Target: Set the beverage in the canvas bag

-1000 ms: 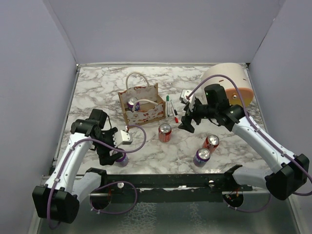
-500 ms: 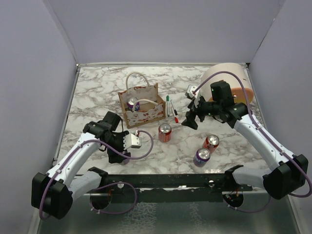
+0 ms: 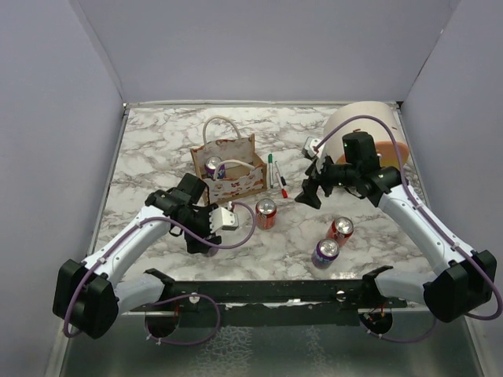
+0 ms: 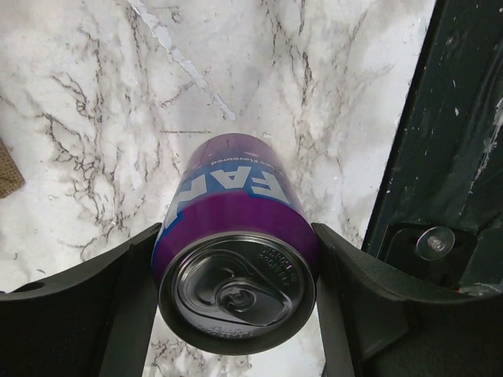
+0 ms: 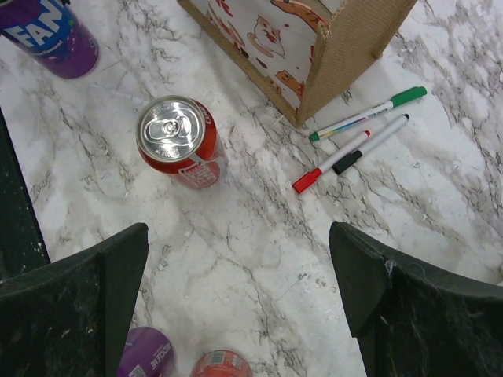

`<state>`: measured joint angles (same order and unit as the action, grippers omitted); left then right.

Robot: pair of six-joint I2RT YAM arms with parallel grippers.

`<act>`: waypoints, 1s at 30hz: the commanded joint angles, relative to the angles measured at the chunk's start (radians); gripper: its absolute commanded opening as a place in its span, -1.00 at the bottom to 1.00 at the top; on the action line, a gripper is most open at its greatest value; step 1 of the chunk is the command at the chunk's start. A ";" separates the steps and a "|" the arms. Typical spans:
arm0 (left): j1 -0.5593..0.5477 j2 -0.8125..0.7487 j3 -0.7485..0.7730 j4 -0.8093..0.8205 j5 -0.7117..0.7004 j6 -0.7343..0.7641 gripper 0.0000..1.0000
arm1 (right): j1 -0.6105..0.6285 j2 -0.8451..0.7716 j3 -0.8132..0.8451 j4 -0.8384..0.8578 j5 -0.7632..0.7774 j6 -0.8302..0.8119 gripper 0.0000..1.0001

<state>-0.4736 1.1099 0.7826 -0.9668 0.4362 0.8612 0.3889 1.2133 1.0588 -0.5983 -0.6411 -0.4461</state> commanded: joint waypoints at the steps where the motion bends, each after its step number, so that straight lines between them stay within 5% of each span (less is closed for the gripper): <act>1: -0.015 -0.004 0.085 0.014 0.031 -0.030 -0.27 | -0.015 -0.047 -0.027 0.037 -0.020 0.004 0.95; 11: -0.001 -0.060 0.234 -0.090 -0.001 -0.116 -0.73 | -0.013 0.008 0.030 0.022 -0.214 -0.091 0.92; 16: 0.083 -0.115 0.265 -0.135 0.044 -0.133 -0.82 | 0.010 0.159 0.168 0.025 -0.331 -0.073 0.80; 22: 0.258 -0.193 0.306 -0.163 0.174 -0.146 -1.00 | 0.093 0.272 0.253 0.177 -0.295 -0.032 0.79; 30: 0.418 -0.135 0.455 -0.106 0.126 -0.307 -1.00 | 0.180 0.455 0.449 0.244 -0.299 0.011 0.74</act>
<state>-0.0948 0.9485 1.1461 -1.1378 0.5163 0.6426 0.5381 1.6066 1.4143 -0.4385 -0.9066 -0.4713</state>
